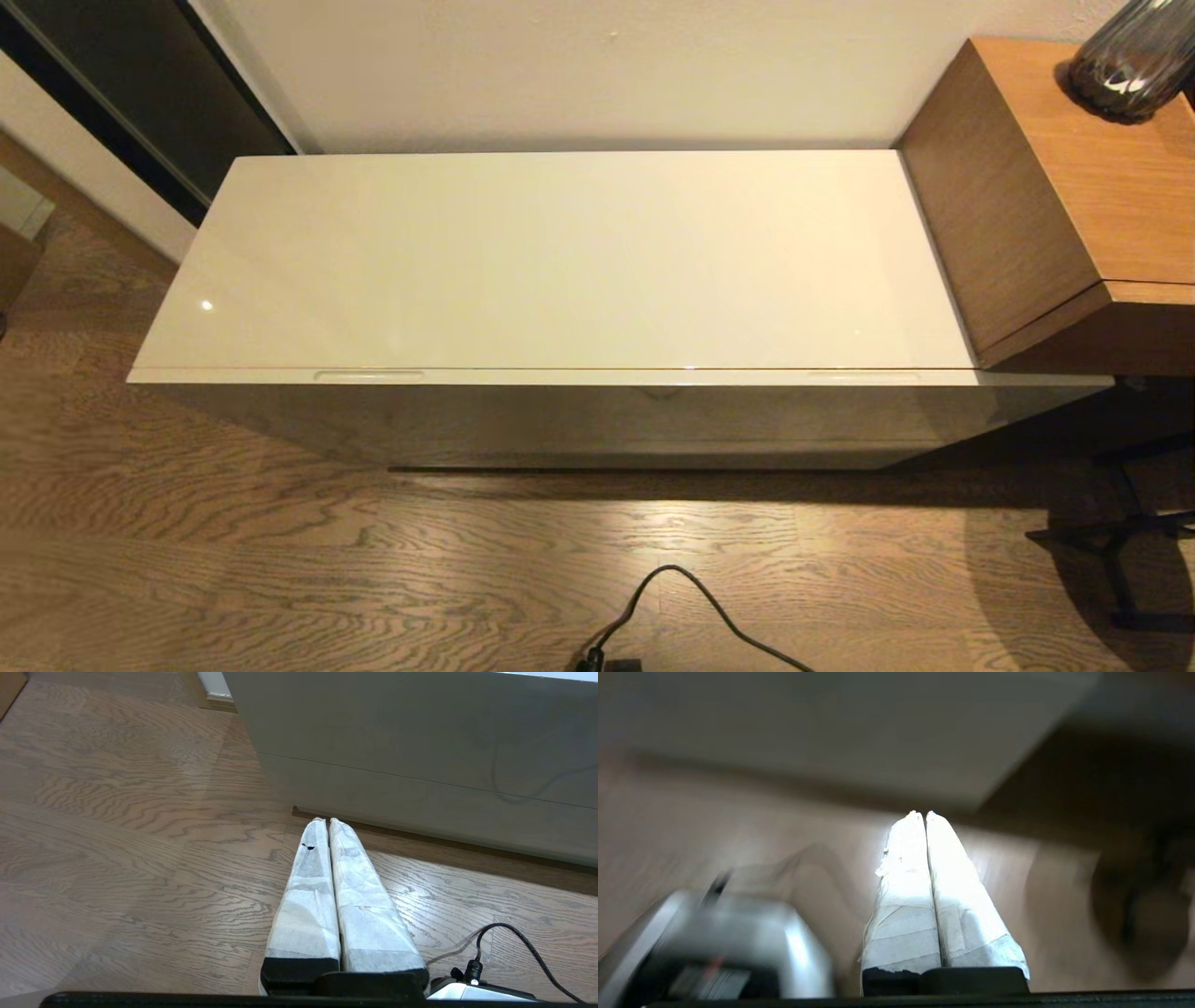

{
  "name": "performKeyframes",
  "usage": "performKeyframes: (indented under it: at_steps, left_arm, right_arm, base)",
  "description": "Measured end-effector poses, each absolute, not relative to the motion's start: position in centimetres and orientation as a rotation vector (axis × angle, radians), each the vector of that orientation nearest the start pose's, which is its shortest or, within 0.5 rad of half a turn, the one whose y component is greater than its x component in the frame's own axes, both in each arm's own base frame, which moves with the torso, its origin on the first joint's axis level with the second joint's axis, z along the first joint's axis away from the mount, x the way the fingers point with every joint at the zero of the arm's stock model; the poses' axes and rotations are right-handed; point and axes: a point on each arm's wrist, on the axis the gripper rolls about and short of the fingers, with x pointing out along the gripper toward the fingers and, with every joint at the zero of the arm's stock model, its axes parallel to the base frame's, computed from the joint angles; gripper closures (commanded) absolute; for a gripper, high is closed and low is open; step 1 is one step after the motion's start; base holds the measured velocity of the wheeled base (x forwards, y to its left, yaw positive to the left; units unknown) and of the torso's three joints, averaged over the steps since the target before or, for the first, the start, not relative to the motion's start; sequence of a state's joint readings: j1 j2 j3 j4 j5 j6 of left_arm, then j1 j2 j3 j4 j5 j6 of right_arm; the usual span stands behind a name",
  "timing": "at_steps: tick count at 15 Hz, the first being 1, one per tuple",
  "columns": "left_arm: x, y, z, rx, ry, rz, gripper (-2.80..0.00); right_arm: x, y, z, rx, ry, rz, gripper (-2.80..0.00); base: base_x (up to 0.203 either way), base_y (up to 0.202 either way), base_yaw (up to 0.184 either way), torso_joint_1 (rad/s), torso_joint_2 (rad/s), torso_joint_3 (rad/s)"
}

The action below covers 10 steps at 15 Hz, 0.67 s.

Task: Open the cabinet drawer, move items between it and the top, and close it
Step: Open the drawer

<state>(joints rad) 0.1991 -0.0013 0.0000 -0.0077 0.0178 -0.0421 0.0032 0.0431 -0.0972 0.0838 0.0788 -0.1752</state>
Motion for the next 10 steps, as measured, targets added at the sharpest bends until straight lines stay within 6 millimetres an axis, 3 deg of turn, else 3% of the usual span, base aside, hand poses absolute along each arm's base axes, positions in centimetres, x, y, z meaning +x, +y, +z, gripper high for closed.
performKeyframes:
  at_steps: [2,6,10]
  left_arm:
    - [-2.3,-0.4,7.6,-0.041,-0.014,0.217,0.0]
    - [-2.3,-0.4,7.6,-0.041,-0.013,0.217,0.0]
    - [-2.3,-0.4,7.6,-0.041,-0.013,0.217,0.0]
  right_arm:
    - [-2.4,0.2,9.3,-0.176,-0.11,0.07,0.0]
    - [-2.3,0.0,7.5,-0.072,0.019,0.012,0.0]
    - [-2.4,0.0,7.5,-0.066,0.02,0.01,0.0]
  base:
    - [0.0,0.0,0.0,0.0,0.0,0.0]
    - [0.0,0.0,0.0,0.0,0.0,0.0]
    - [0.0,0.0,0.0,0.0,0.0,0.0]
